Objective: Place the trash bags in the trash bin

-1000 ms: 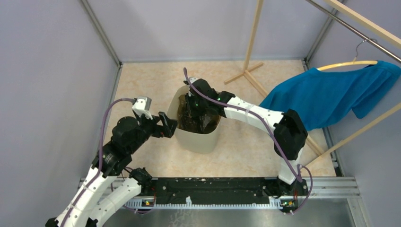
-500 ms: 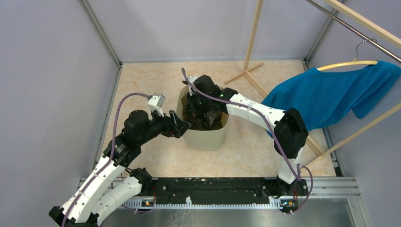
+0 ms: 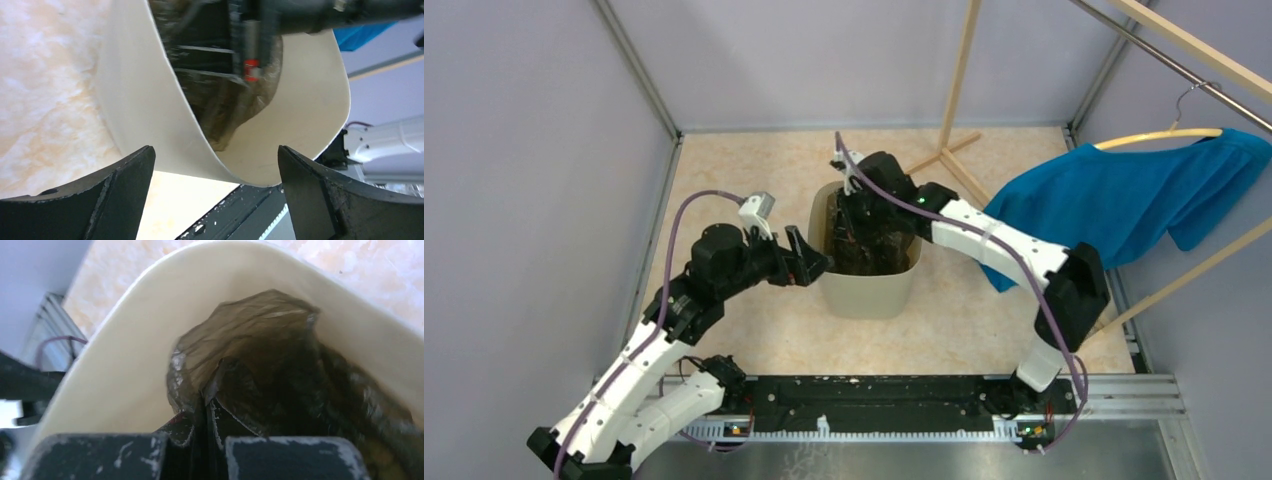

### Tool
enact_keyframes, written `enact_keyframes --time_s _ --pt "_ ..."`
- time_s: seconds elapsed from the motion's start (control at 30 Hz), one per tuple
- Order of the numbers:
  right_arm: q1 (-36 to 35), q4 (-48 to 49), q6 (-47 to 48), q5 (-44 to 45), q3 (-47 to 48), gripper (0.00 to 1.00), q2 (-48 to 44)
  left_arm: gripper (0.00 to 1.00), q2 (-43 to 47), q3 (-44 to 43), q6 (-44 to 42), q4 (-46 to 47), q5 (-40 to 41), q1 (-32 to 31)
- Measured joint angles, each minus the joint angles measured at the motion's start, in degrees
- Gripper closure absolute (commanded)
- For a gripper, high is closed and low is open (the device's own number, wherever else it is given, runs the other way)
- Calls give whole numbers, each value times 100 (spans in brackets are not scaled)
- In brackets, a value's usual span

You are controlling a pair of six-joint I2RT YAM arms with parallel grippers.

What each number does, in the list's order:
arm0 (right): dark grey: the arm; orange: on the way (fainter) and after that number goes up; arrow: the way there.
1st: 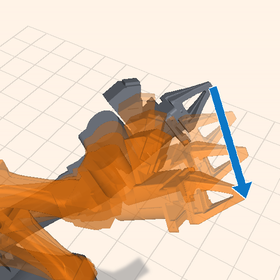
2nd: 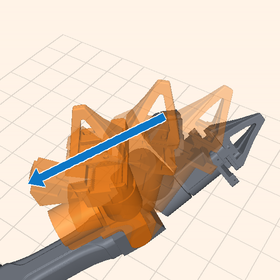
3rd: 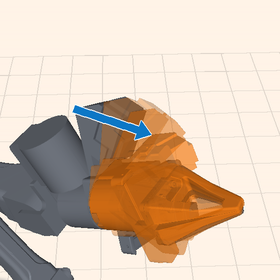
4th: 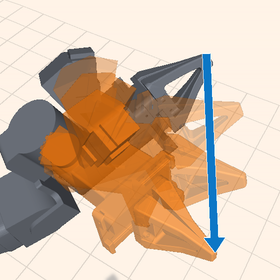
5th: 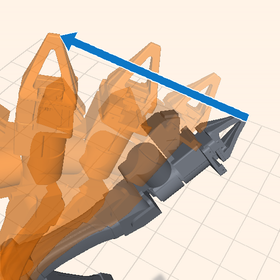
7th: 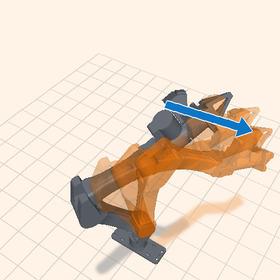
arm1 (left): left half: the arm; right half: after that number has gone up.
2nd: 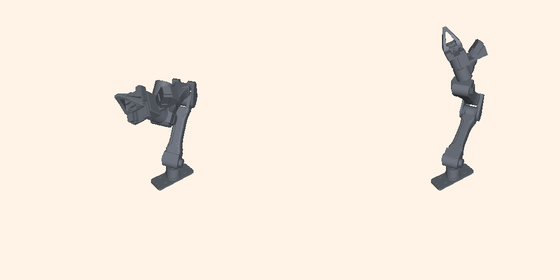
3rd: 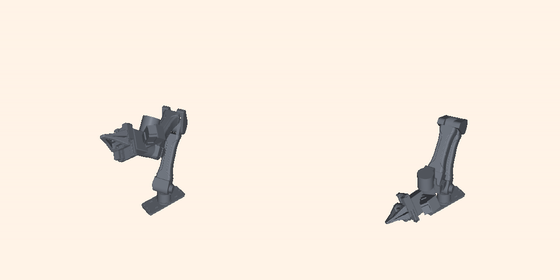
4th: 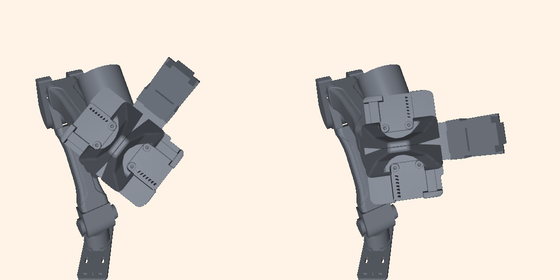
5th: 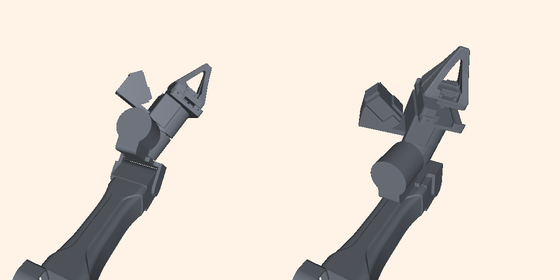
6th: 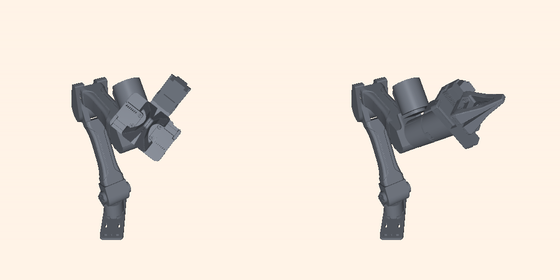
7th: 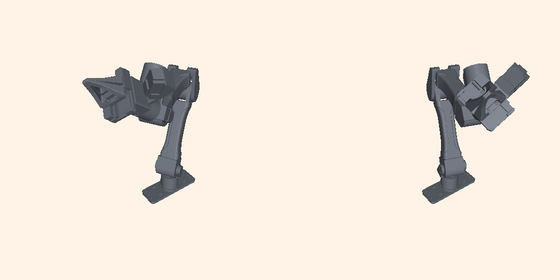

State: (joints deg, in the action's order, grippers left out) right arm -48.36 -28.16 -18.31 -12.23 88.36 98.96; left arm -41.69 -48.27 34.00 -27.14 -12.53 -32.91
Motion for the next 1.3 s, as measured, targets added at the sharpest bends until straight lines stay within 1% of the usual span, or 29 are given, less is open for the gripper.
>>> enact_keyframes --time_s 0.07,0.17,0.27,0.33,0.4,0.43,0.47,0.5,0.57,0.6,0.67,0.7,0.83,0.87,0.93,1.03,1.07,1.17,1.2,1.3 --pt "20 59 -450 101 -247 100 -444 1 -33 -398 -24 -376 264 -4" --pt "39 116 -1019 286 -264 100 -920 1 -138 -1250 -50 -798 529 -4" --pt "52 289 -1421 286 -264 98 -1255 1 -221 -1941 -48 -820 647 -4" --pt "55 446 -1659 240 -264 96 -1390 1 -214 -2144 -44 -782 616 -4" --pt "55 544 -1827 208 -264 92 -1447 1 -249 -2210 -39 -667 444 -2" --pt "55 562 -1906 212 -264 87 -1449 1 -308 -2210 -26 -605 304 -4" --pt "55 562 -1982 229 -264 79 -1449 1 -415 -2212 -13 -542 116 -4" --pt "55 531 -2063 267 -264 69 -1447 1 -564 -2212 4 -461 -92 -4" --pt "55 516 -2181 310 -264 53 -1449 1 -879 -2212 24 -323 -485 -4" --pt "55 535 -2210 315 -264 49 -1449 1 -1019 -2212 33 -254 -684 -4" --pt "55 586 -2181 337 -293 48 -1473 2 -1327 -2194 28 -170 -988 -4" --pt "57 614 -2166 352 -339 45 -1519 3 -1432 -2168 15 -146 -1099 -4" --pt "136 675 -2083 350 -647 24 -1827 4 -1493 -2127 -83 -118 -1366 -9" --pt "184 669 -1998 337 -706 21 -1919 4 -1469 -2127 -116 -83 -1405 -9" --pt "271 599 -1775 361 -715 21 -2035 6 -1412 -2127 -151 -33 -1460 -9" --pt "341 407 -1250 450 -715 25 -2269 8 -1309 -2127 -223 -7 -1460 -9" --pt "352 304 -1040 474 -715 28 -2365 8 -1276 -2124 -245 -4 -1453 -9" --pt "354 44 -452 393 -715 45 -2586 8 -1215 -2127 -319 -24 -1340 -9" --pt "354 -24 -299 321 -715 48 -2621 8 -1213 -2127 -356 -44 -1305 -9" --pt "354 -378 208 101 -715 52 -2618 8 -1237 -2127 -446 -151 -1156 -9"
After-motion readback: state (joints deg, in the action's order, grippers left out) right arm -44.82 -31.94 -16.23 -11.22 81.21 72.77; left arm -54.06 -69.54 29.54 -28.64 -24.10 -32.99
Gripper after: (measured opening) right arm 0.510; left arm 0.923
